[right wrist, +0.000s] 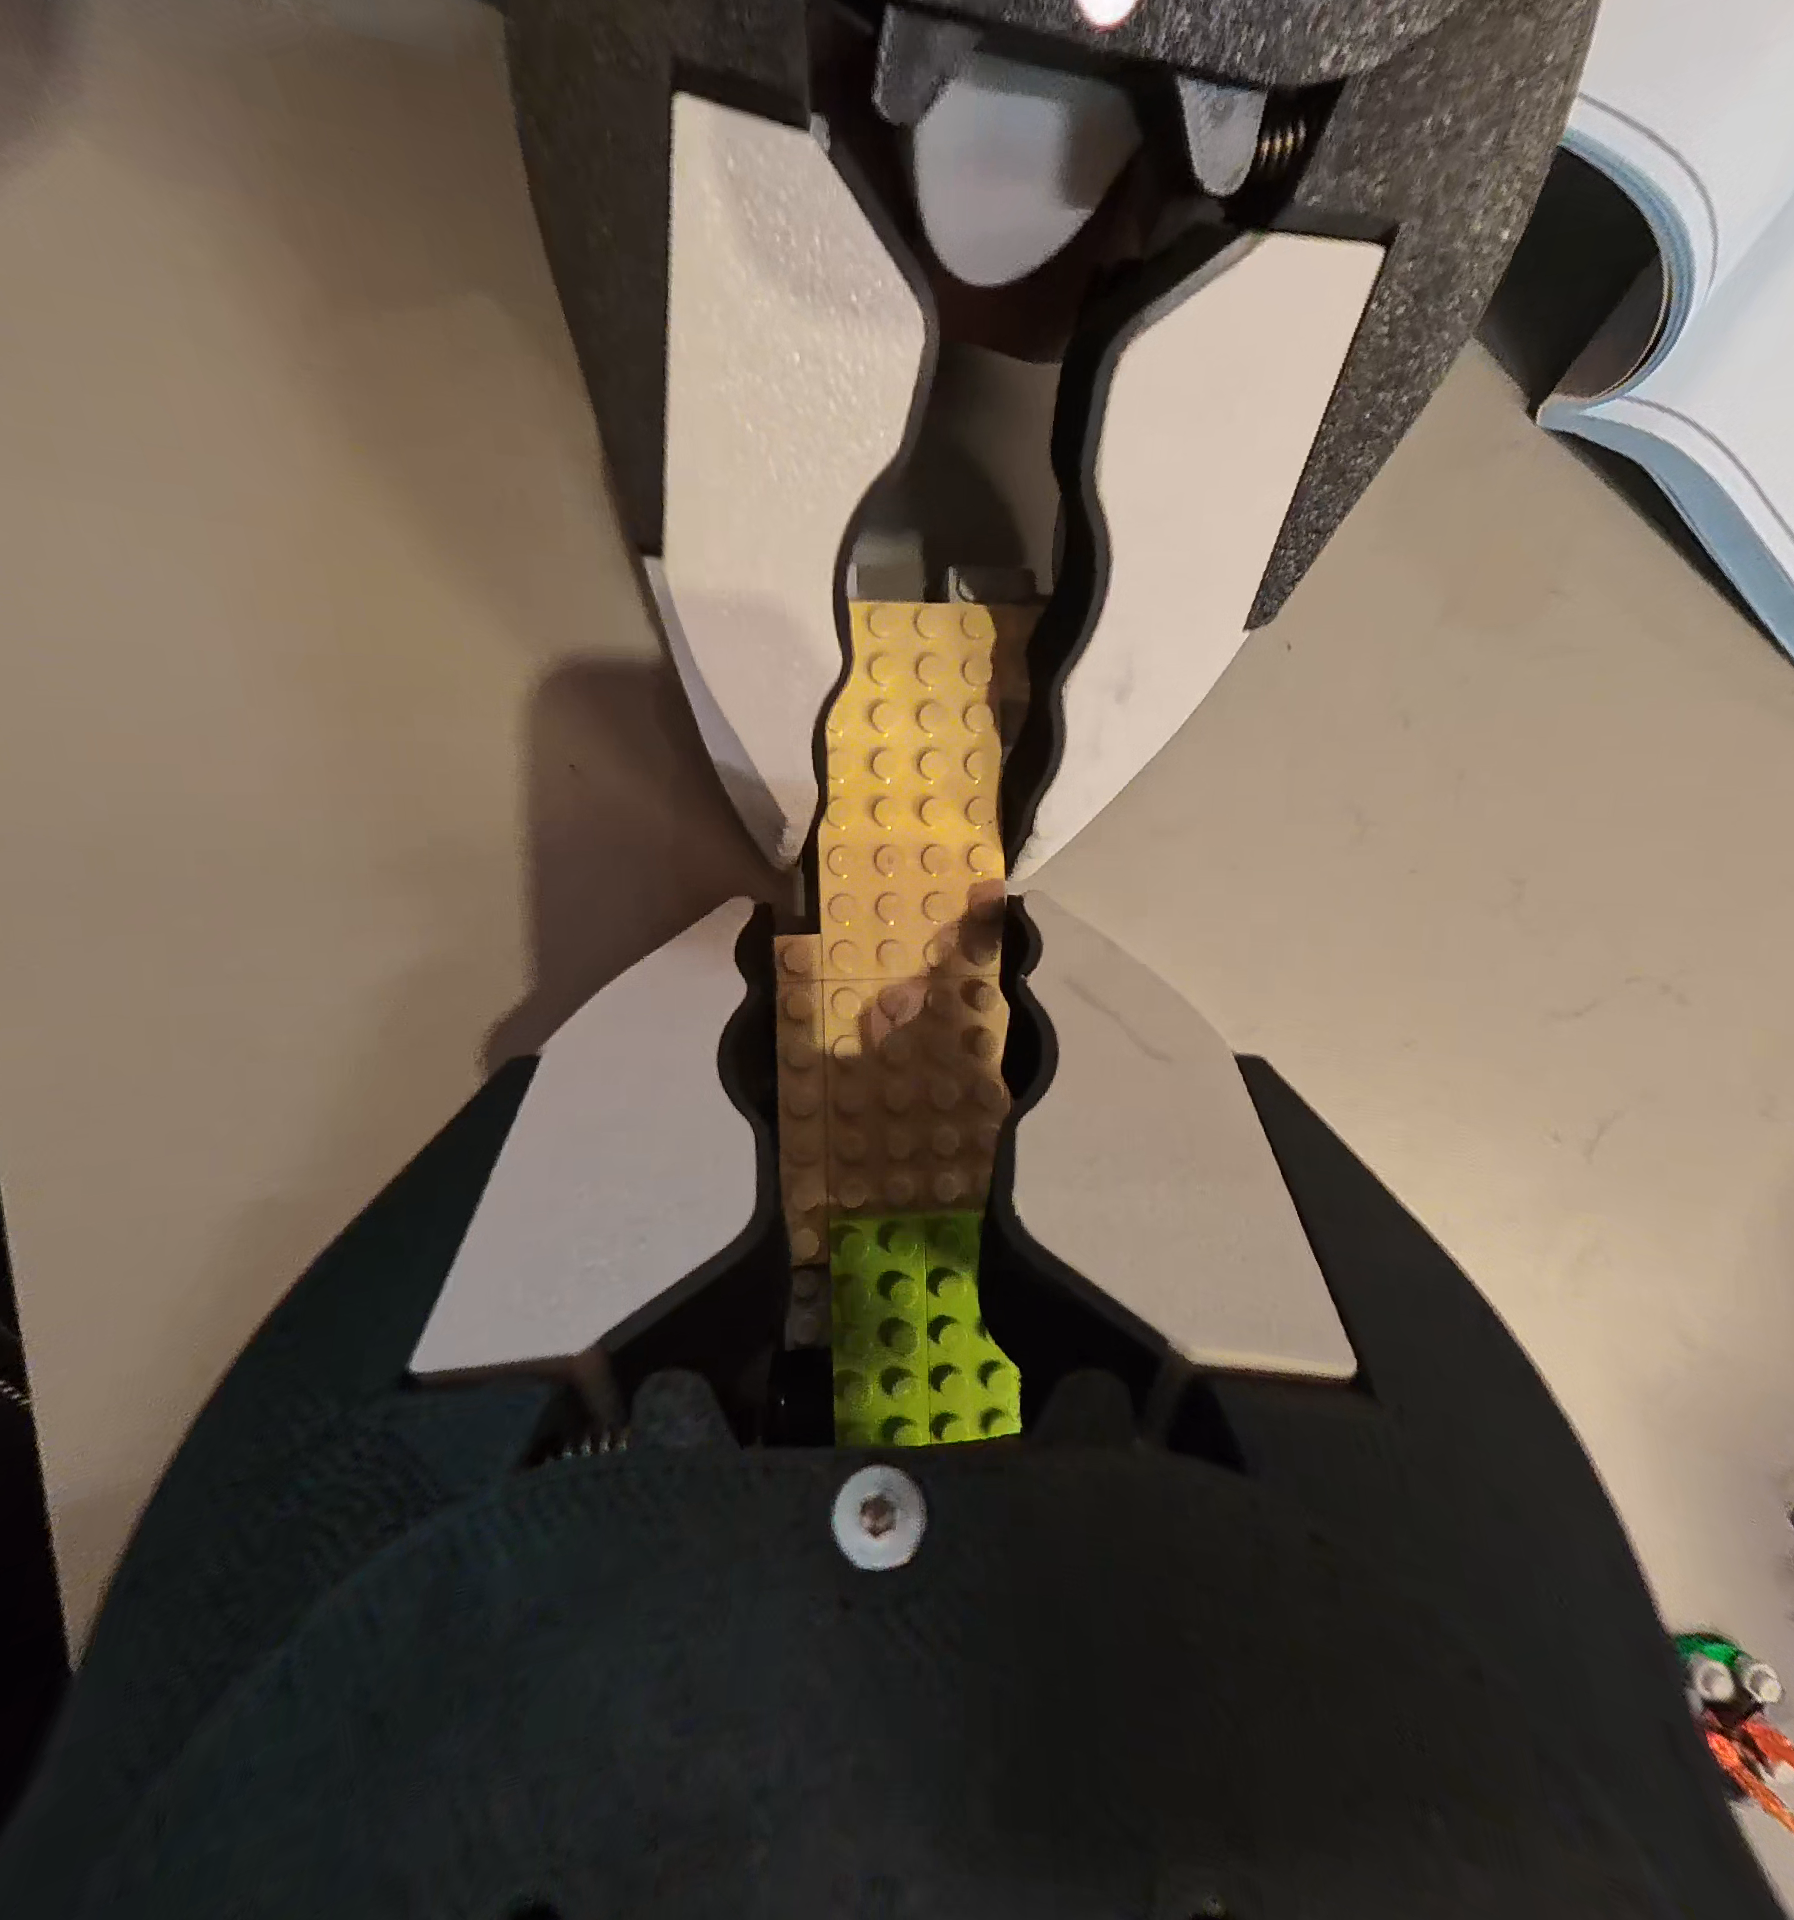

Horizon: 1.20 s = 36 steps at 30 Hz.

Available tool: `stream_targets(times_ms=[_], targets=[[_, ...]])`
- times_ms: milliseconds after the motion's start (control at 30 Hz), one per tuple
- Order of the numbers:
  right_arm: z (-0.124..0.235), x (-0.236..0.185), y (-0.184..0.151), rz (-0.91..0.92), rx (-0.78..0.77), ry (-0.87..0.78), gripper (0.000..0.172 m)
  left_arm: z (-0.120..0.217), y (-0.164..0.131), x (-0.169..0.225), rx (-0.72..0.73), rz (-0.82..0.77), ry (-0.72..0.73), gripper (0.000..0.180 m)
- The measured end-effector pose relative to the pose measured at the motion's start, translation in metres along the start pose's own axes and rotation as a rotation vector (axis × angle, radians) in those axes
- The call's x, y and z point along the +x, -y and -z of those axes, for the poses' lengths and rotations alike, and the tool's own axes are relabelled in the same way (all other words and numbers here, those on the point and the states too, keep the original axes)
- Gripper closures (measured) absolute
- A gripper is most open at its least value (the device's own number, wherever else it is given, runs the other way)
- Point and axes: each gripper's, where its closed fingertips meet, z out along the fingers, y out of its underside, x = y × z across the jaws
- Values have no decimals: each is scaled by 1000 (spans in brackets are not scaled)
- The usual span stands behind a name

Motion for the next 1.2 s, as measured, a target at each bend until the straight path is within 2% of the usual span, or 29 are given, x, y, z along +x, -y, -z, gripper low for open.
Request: stream_targets(times_ms=[267, 367, 433, 667, 700, 967, 1200], targets=[[1, -1, 1, -31, 61, 62, 130, 0, 0, 0, 0, 1, -4, 146], [4, -5, 4, -92, 96, 140, 132, 0, 0, 4, -3, -15, -22, 146], [6, -1, 5, -130, 127, 150, 142, -1, -1, 4, -5, -16, -26, 146], [10, 0, 5, -59, 131, 97, 147, -1, -1, 4, -6, -12, -24, 146], [11, 2, 5, -56, 138, 84, 159, 0, -1, 4, -6, -12, -24, 146], [10, 4, 9, -73, 214, 107, 156, 0, -1, 4, -6, -9, -25, 146], [20, -2, 10, -44, 242, 58, 153, 0, -1, 4, -6, -9, -26, 146]])
